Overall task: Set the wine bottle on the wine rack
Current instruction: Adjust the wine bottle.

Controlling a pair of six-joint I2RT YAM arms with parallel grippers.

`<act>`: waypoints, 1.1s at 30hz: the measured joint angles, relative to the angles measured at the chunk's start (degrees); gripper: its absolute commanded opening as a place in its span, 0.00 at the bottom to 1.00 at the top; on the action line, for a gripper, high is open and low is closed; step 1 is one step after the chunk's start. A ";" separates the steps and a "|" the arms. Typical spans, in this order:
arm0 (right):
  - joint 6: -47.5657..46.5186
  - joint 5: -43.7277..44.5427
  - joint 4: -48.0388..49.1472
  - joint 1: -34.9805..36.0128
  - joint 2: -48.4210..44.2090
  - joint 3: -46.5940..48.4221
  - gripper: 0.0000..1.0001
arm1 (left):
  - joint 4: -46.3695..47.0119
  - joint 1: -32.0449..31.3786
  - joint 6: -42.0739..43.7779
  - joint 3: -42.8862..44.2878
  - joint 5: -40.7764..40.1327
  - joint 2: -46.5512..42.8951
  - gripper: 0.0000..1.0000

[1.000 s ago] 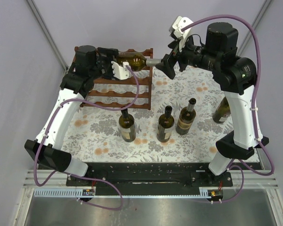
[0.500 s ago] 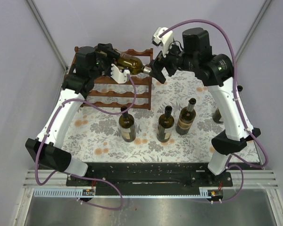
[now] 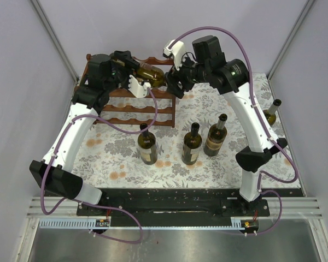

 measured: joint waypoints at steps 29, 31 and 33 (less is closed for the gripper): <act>-1.05 -0.48 -5.18 1.79 5.25 3.56 0.00 | -1.05 0.00 1.90 -0.94 0.57 -0.24 0.00; -1.03 -0.50 -5.57 1.79 5.25 3.56 0.00 | -1.14 0.00 1.86 -0.96 0.63 -0.24 0.00; -0.96 -0.68 -5.62 1.79 5.25 3.56 0.00 | -1.25 0.00 1.88 -0.96 0.63 -0.24 0.00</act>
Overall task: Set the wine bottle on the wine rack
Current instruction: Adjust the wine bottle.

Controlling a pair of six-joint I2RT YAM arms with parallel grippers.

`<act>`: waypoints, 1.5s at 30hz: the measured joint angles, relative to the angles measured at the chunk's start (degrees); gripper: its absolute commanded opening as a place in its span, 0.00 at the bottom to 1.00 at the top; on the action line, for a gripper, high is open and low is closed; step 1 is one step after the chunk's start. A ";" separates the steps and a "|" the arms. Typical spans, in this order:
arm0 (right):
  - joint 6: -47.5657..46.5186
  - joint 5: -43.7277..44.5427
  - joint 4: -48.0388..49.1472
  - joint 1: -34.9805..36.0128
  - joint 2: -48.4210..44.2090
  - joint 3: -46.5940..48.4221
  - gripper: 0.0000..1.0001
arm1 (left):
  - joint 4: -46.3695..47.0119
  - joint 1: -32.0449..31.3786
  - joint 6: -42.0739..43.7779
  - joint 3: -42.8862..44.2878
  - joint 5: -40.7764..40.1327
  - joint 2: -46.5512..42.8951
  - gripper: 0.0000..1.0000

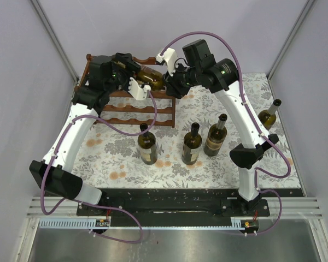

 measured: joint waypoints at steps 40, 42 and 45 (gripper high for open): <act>5.29 0.00 3.98 -0.13 0.00 -1.86 0.00 | 17.55 2.80 0.28 -6.82 1.46 -0.04 0.99; 5.86 0.09 4.22 -0.13 0.00 -1.97 0.00 | 18.99 3.78 0.22 -7.63 1.90 -0.07 0.99; 6.82 0.17 4.76 -0.13 0.00 -2.27 0.00 | 20.61 5.40 0.24 -9.86 2.73 -0.20 0.99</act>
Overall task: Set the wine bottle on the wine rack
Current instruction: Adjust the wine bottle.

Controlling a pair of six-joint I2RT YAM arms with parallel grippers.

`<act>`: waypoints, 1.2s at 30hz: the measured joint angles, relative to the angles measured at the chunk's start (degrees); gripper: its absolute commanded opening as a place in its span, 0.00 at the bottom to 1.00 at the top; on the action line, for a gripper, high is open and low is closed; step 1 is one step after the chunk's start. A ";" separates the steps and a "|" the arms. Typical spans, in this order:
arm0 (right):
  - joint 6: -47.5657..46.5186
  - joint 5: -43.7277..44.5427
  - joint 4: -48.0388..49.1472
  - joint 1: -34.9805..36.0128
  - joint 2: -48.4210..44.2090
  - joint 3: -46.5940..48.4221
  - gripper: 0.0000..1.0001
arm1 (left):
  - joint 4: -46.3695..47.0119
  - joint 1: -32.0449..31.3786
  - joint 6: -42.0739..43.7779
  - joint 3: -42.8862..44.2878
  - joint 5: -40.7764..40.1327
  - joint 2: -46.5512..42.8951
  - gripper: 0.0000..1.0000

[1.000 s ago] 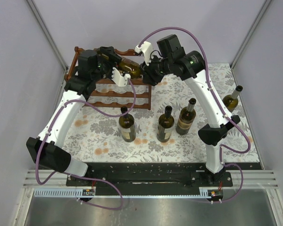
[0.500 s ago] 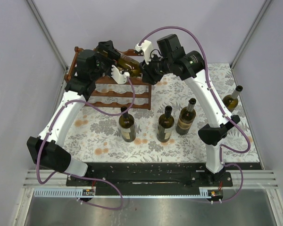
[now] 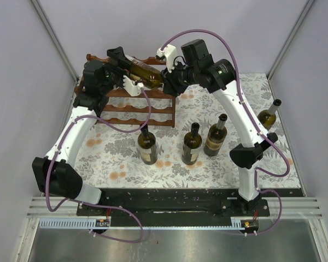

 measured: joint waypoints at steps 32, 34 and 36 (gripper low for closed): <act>6.03 2.62 5.22 0.02 -3.21 -4.46 0.00 | 15.21 3.61 3.80 -9.31 -6.73 1.31 0.99; 6.25 2.78 8.39 0.11 -5.62 -9.35 0.00 | 15.28 3.61 3.80 -8.70 -7.15 1.73 0.99; 6.47 2.93 10.10 0.20 -6.82 -11.50 0.00 | 15.30 3.61 3.80 -8.07 -7.41 1.90 0.99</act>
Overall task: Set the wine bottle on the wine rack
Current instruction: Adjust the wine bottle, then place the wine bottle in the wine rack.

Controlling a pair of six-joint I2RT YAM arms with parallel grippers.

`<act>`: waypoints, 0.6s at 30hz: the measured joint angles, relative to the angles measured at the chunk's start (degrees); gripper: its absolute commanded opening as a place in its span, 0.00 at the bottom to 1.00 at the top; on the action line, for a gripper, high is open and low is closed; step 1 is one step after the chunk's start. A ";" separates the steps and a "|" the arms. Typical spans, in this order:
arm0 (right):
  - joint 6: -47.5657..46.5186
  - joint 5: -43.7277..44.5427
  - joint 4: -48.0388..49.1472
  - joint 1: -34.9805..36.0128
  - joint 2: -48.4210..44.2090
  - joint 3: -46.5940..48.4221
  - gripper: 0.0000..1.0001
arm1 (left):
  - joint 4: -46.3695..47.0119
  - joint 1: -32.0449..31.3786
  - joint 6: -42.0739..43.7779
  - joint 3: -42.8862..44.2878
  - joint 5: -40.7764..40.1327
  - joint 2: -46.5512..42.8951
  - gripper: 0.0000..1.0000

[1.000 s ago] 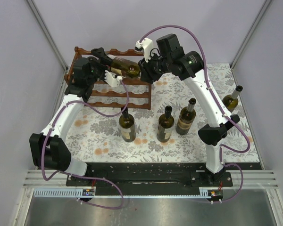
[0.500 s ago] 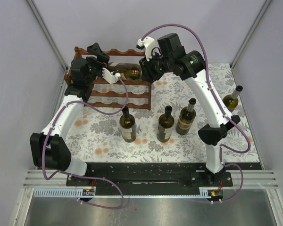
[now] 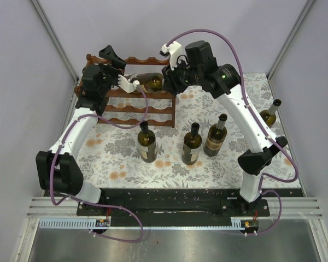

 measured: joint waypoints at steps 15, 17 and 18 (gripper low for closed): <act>0.83 1.25 4.31 0.15 -0.98 -0.72 0.00 | -11.26 0.87 -6.23 10.88 2.75 0.98 0.99; 0.81 1.25 4.35 0.15 -0.98 -0.72 0.00 | -13.29 1.75 -9.40 15.37 4.48 0.98 0.99; 0.81 1.22 4.33 0.15 -0.98 -0.72 0.00 | -13.99 2.21 -10.93 17.20 5.31 0.81 0.99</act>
